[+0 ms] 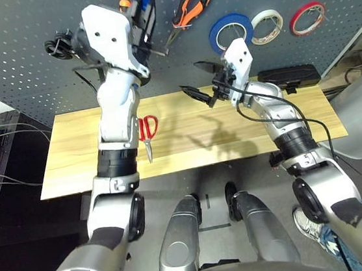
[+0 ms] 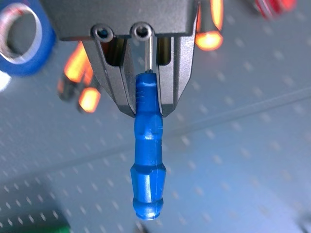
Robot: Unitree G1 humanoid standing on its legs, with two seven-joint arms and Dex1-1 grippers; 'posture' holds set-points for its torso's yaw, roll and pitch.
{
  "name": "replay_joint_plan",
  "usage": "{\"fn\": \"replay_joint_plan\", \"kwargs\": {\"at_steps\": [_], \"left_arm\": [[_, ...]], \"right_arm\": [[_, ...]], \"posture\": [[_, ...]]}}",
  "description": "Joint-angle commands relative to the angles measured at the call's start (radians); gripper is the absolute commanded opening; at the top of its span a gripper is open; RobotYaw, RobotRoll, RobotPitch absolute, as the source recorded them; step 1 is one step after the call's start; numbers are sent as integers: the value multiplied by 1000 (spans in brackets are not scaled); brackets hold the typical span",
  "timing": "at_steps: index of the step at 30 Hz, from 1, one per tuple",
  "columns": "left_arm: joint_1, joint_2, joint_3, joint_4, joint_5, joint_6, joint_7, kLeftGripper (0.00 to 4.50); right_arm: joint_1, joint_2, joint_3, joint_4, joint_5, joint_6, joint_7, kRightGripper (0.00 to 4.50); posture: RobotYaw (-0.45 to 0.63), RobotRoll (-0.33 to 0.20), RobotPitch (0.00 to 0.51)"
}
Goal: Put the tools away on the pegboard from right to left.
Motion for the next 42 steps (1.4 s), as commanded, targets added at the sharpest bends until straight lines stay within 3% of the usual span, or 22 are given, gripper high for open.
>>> {"fn": "replay_joint_plan", "kwargs": {"at_steps": [1,9,21,26,33,42], "left_arm": [[-24,19,33,46,-13,-47,18,470],[-13,69,44,116,9,-77,43,470],[63,65,32,65,21,60,88,470],[64,66,24,-1,5,21,64,2155],[143,100,-110,-126,95,-187,-50,4443],[305,71,-238,-146,119,-125,-142,4479]], "right_arm": [[-13,15,1,34,-5,-28,-5,4500],[-32,22,-7,59,-1,-42,-17,4500],[-25,14,-9,62,-2,-36,-16,4500],[-26,11,-10,66,-5,-38,-19,4500],[13,-10,-22,33,4,-42,-23,4500],[133,-95,-61,-1,8,-64,-24,4500]], "posture": [[160,0,225],[155,0,227],[159,0,231],[157,0,230],[150,0,231],[131,0,246]]}}
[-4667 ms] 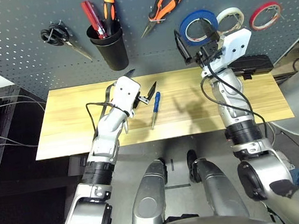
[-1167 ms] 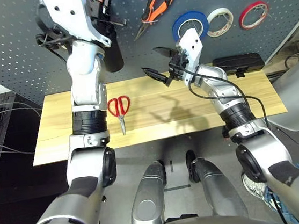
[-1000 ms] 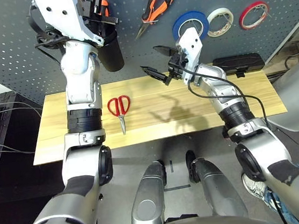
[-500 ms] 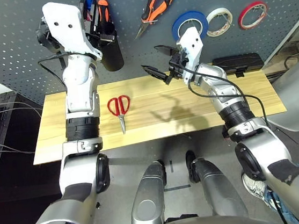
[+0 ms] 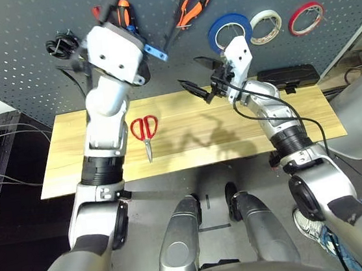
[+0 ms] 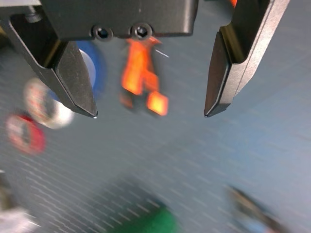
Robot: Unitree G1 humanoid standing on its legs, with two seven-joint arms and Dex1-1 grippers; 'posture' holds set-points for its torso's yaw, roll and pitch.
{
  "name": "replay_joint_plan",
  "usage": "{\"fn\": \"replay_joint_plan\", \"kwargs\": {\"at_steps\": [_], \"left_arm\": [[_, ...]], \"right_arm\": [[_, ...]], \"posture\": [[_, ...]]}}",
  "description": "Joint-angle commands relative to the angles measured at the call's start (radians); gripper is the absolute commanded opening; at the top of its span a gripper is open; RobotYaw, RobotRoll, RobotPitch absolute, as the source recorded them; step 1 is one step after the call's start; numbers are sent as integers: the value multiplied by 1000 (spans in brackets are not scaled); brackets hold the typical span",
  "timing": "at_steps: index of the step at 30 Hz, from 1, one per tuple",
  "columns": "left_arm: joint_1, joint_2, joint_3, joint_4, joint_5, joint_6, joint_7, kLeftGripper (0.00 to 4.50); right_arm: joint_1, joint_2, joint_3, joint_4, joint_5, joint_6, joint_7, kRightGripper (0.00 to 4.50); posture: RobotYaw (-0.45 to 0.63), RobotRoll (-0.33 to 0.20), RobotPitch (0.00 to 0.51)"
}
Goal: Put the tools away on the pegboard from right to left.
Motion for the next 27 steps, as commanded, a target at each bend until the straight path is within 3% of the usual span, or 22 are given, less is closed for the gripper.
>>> {"fn": "replay_joint_plan", "kwargs": {"at_steps": [1,14,27], "left_arm": [[40,-11,-28,6,12,35,-25,4479],[90,-37,-71,173,39,111,-67,4479],[95,-52,-79,495,122,333,15,4479]], "right_arm": [[48,-26,-3,-9,-8,8,-1,4500],[94,-38,17,-22,-36,84,-56,4500],[93,-11,46,-46,-38,187,-56,4500]], "posture": [[131,0,246],[115,0,272],[107,0,289]]}}
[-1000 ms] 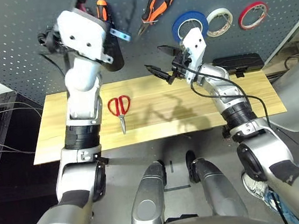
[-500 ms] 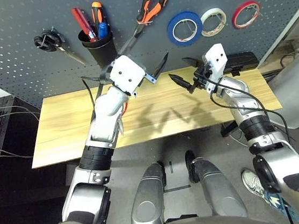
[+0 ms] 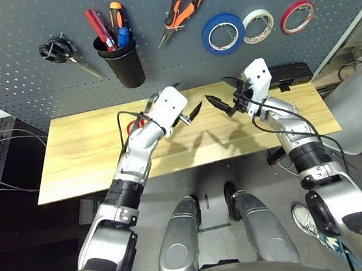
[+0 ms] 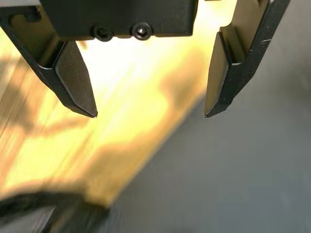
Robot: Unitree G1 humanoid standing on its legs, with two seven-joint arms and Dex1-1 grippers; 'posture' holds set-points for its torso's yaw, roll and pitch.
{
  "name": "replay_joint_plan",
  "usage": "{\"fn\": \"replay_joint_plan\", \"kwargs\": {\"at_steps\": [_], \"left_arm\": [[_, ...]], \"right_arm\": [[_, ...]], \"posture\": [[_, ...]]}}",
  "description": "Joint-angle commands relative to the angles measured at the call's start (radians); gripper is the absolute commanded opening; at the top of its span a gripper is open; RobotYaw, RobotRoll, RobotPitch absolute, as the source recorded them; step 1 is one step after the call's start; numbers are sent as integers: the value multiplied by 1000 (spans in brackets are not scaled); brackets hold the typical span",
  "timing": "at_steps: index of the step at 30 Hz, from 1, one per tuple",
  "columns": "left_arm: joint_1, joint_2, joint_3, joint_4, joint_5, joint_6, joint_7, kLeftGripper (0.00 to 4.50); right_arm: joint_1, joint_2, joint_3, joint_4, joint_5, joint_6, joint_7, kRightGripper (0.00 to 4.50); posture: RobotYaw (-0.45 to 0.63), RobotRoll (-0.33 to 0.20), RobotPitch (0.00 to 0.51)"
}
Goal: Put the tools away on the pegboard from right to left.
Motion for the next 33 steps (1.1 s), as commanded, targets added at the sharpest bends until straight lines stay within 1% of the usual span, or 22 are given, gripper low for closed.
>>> {"fn": "replay_joint_plan", "kwargs": {"at_steps": [1,7,10,14,20,21,23,24,25,28,31,32,33], "left_arm": [[16,-2,20,98,23,66,65,4479],[-11,-6,94,194,-4,136,162,4479],[-26,0,117,226,-6,145,182,4479],[-53,5,159,277,-23,162,223,4479],[-69,17,200,337,-40,170,254,4479],[-70,19,201,346,-40,169,257,4384],[-73,23,207,366,-41,168,262,4060],[-75,24,212,379,-45,169,266,3777],[-77,25,216,387,-48,170,268,3760],[-84,24,236,428,-65,166,281,3007],[-84,25,241,458,-68,163,286,2062],[-86,25,242,472,-70,165,286,1634],[-87,25,242,479,-72,166,287,1341]], "right_arm": [[16,12,30,-25,-9,52,9,4500],[21,10,53,-5,-29,111,-1,4500],[24,9,66,20,-50,137,-8,4500],[28,16,84,37,-68,132,-6,4500],[26,36,98,26,-78,149,-6,4500],[29,39,98,18,-77,157,-6,4500],[31,44,98,6,-77,169,-8,4500],[34,46,99,-1,-77,174,-9,4500],[36,48,100,-6,-77,178,-9,4500],[41,51,102,-16,-77,186,-8,4500],[49,52,105,-33,-77,196,-7,4500],[49,52,106,-37,-76,200,-6,4500],[51,52,106,-42,-76,203,-5,4500]], "posture": [[105,0,294],[109,0,317],[109,0,324],[107,0,346],[98,0,366],[95,0,369],[93,0,372],[89,0,375],[89,0,375],[86,0,380],[79,0,383],[78,0,383],[76,0,384]]}}
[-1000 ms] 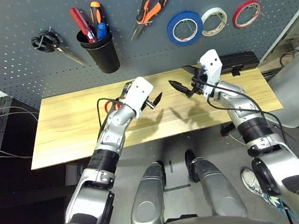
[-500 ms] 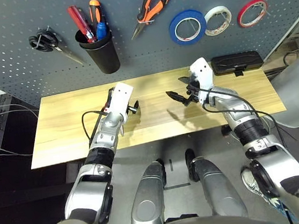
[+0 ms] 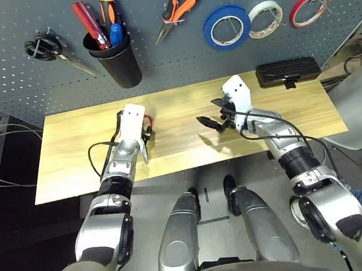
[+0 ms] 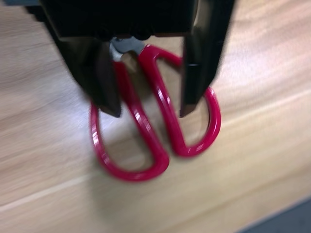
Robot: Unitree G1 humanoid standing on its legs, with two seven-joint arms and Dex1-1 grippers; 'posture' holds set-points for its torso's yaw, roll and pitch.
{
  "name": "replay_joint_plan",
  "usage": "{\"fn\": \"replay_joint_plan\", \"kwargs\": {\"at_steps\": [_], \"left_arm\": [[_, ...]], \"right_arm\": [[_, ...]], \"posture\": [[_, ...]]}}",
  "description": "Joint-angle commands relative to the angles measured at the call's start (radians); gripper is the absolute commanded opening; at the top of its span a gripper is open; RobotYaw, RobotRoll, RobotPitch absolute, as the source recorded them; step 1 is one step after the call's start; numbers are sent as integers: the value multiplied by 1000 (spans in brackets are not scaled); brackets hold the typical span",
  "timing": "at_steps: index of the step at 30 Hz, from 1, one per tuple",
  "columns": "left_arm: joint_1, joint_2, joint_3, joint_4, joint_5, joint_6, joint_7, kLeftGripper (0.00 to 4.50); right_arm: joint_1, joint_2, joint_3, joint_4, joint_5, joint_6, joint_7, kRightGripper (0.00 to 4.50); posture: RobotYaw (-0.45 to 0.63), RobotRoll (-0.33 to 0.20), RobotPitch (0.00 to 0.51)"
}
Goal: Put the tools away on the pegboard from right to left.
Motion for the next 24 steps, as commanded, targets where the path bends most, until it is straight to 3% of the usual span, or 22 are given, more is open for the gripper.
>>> {"fn": "replay_joint_plan", "kwargs": {"at_steps": [1,4,7,11,14,18,24], "left_arm": [[8,0,11,62,-9,12,7,988],[3,-5,29,102,-30,25,9,124],[-2,-11,46,154,-50,60,3,691],[-11,-15,72,188,-77,91,10,1906],[-5,-26,74,194,-87,105,-16,1414],[10,-36,76,174,-100,119,-30,138],[34,-38,90,128,-118,149,-43,106]], "right_arm": [[27,3,17,-25,-4,23,4,4500],[35,2,20,-41,-2,32,5,4500],[44,0,26,-60,-2,38,9,4500],[47,-4,27,-69,-3,42,11,4500],[46,-8,26,-65,-3,39,12,4500],[45,-8,27,-72,0,38,14,4500],[15,3,24,-38,0,12,18,4500]], "posture": [[72,0,385],[68,0,384],[59,0,381],[54,0,379],[55,0,378],[60,0,374],[84,0,358]]}}
